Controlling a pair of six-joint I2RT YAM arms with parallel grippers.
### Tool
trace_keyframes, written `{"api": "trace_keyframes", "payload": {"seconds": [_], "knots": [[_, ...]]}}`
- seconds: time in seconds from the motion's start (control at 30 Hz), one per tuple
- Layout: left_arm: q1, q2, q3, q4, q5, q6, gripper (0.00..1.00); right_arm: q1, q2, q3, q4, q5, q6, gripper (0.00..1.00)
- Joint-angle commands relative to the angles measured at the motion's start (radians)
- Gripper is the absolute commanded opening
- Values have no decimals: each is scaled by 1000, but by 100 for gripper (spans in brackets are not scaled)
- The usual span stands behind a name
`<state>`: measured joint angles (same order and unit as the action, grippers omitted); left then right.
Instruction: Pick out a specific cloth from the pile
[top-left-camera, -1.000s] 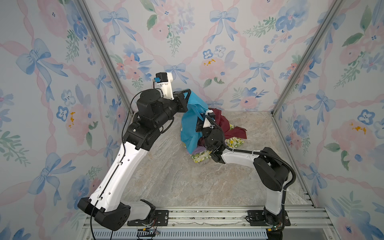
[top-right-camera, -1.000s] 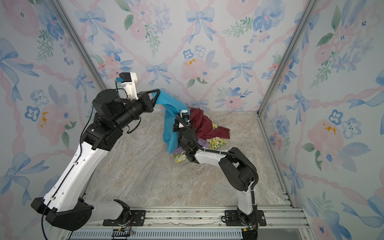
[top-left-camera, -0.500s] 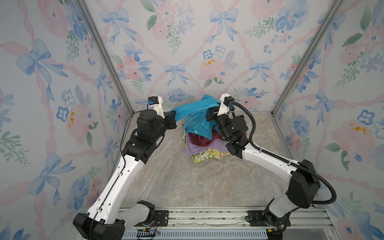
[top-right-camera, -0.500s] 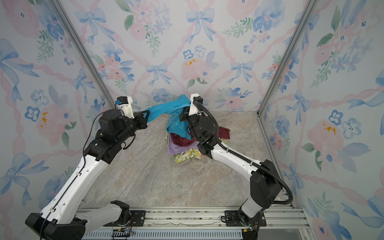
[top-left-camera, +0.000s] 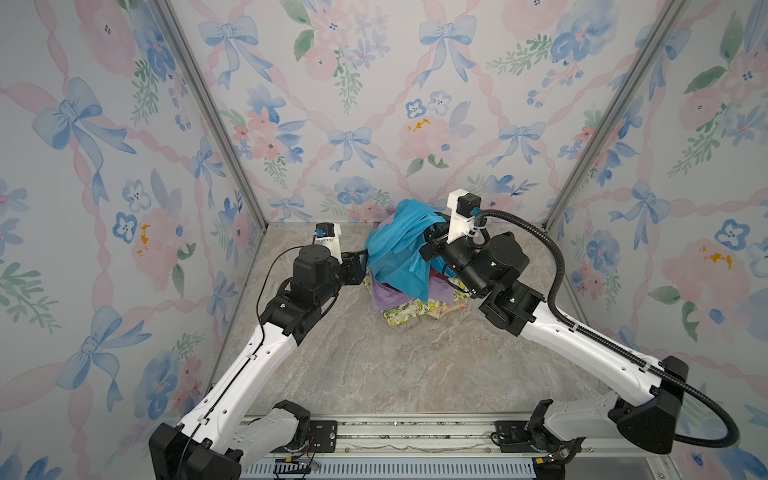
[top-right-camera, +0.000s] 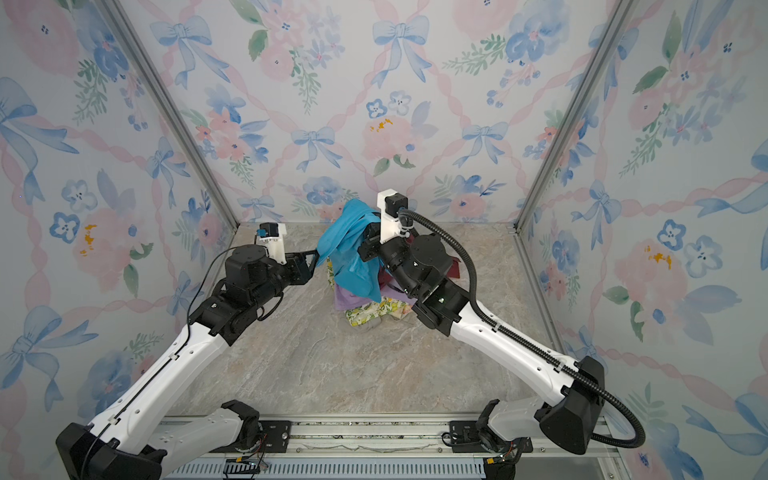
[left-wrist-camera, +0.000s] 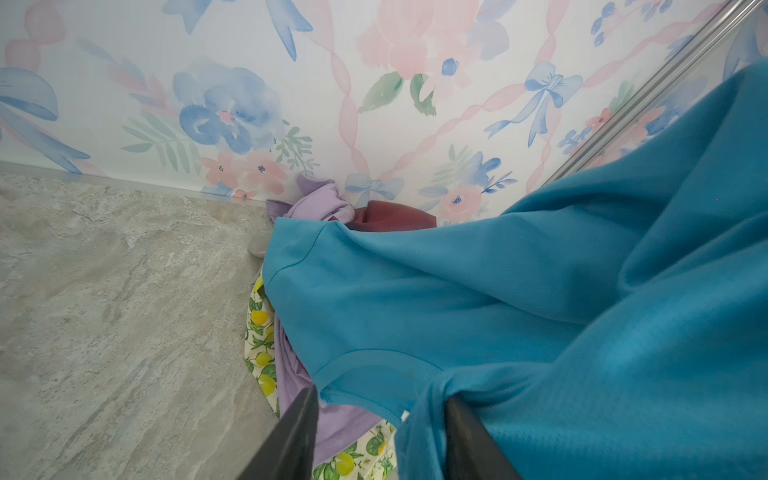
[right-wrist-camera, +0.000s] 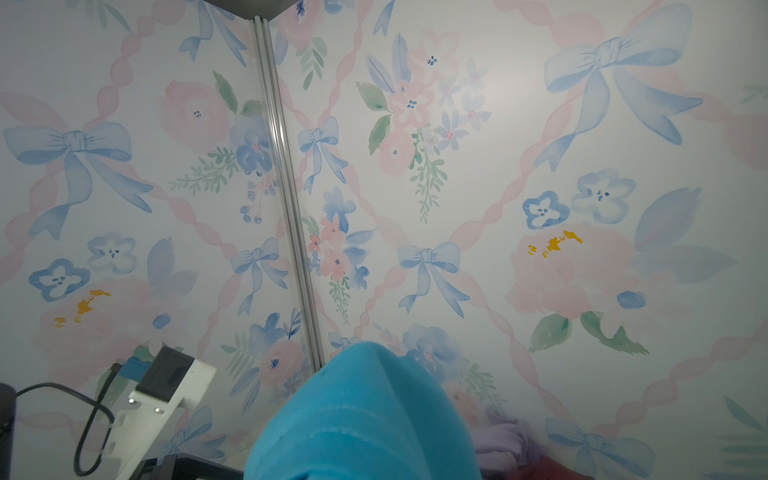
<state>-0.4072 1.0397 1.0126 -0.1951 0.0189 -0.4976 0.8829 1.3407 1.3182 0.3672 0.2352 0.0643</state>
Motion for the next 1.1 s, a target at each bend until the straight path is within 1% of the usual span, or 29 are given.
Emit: {"api": "trace_keyframes", "payload": {"seconds": [0.0,0.07,0.23,0.33,0.37,0.4,0.53,0.63,0.73,0.87,0.93,1.0,1.07], "knots": [[5,-77,-55,-33,-35,33,64,44,-36,35,-62,31,17,0],[5,-112,-68,-63,-27,70,73,59,-34,32,-94,41,28,0],[6,-180,-104,-122,-21,142,89,73,-19,18,-136,49,32,0],[6,-194,-137,-131,-29,158,92,62,-12,-7,-149,64,31,0],[5,-187,-145,-136,-30,164,93,53,-12,-22,-146,52,42,0],[6,-179,-152,-139,-32,166,95,43,-11,-33,-143,41,51,0],[7,-167,-174,-136,-10,169,98,1,13,-74,-148,-10,76,0],[7,-175,-187,-136,-11,202,98,-40,43,-114,-133,-59,109,0],[7,-199,-212,-159,-42,243,98,-90,70,-142,-118,-105,142,0],[6,-275,-266,-161,6,276,98,-170,80,-178,-98,-177,171,0],[7,-310,-290,-165,4,309,98,-202,80,-187,-88,-201,173,0],[3,-333,-306,-163,-2,328,98,-223,81,-187,-86,-223,173,0],[1,-328,-304,-155,34,342,98,-231,81,-192,-77,-241,168,0]]}}
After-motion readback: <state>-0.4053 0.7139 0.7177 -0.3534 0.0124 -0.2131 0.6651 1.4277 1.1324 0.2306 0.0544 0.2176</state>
